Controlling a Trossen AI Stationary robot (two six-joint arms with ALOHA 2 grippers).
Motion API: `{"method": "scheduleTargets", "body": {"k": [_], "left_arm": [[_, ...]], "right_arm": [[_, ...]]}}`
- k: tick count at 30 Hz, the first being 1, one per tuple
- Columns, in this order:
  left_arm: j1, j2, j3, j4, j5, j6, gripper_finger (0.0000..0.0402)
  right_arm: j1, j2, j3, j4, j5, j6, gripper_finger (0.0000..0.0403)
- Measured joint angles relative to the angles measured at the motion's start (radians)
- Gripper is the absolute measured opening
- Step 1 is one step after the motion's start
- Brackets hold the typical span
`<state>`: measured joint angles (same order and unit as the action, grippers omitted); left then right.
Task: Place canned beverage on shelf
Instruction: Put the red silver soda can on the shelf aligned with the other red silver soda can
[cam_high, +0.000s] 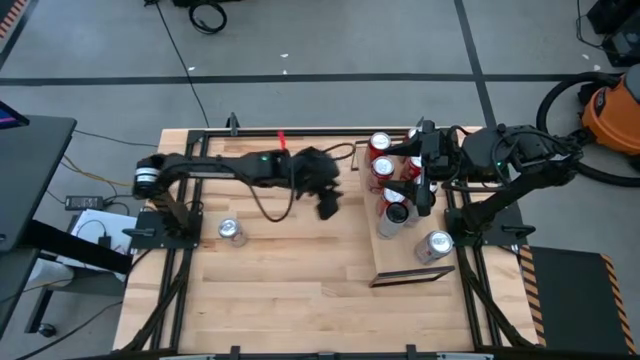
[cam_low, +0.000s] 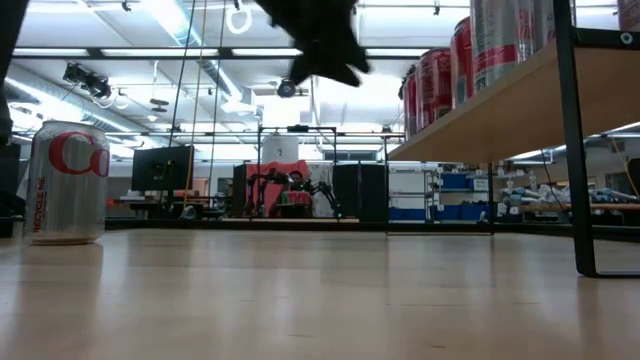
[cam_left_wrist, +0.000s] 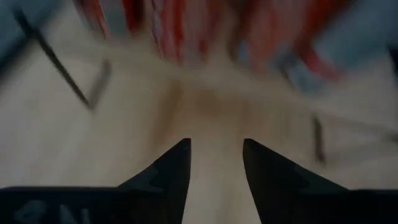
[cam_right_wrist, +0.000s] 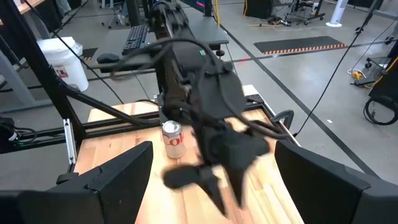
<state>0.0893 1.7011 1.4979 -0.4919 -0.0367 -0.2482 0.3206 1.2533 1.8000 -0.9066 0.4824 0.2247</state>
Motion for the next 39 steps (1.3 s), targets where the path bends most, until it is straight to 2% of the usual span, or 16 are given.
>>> {"method": "scheduleTargets", "body": {"k": [4, 8, 11, 16, 21, 24, 27, 33, 39], "left_arm": [[-0.013, -0.097, 0.000, -0.308, 0.115, -0.092, 0.0149], [-0.068, -0.192, -0.001, -0.542, 0.062, -0.146, 0.0135], [-0.103, -0.249, 0.000, -0.696, 0.037, -0.228, 0.0142], [-0.194, -0.302, -0.001, -0.880, 0.072, -0.287, 0.0209], [-0.322, -0.311, -0.001, -1.044, 0.010, -0.234, 0.0302], [-0.375, -0.312, -0.002, -1.069, -0.041, -0.181, 0.0336], [-0.387, -0.323, -0.030, -1.050, -0.048, -0.145, 0.0352], [-0.385, -0.473, -0.226, -1.004, -0.054, -0.202, 0.0354], [-0.384, -0.586, -0.393, -0.897, -0.127, -0.230, 0.0354]], "right_arm": [[-0.006, 0.000, 0.000, 0.000, -0.001, 0.000, 0.0348], [-0.018, 0.000, 0.000, -0.003, -0.004, 0.001, 0.0348], [-0.029, 0.000, 0.000, -0.003, -0.005, 0.002, 0.0348], [-0.038, 0.000, 0.000, -0.002, -0.003, 0.019, 0.0348], [-0.037, 0.005, 0.000, 0.000, 0.015, 0.039, 0.0348], [-0.037, 0.011, 0.000, 0.000, 0.036, 0.042, 0.0348], [-0.037, 0.019, 0.000, 0.000, 0.049, 0.042, 0.0348], [-0.037, 0.030, 0.000, 0.000, 0.051, 0.052, 0.0348], [-0.037, 0.038, -0.001, 0.001, 0.051, 0.067, 0.0348]]}}
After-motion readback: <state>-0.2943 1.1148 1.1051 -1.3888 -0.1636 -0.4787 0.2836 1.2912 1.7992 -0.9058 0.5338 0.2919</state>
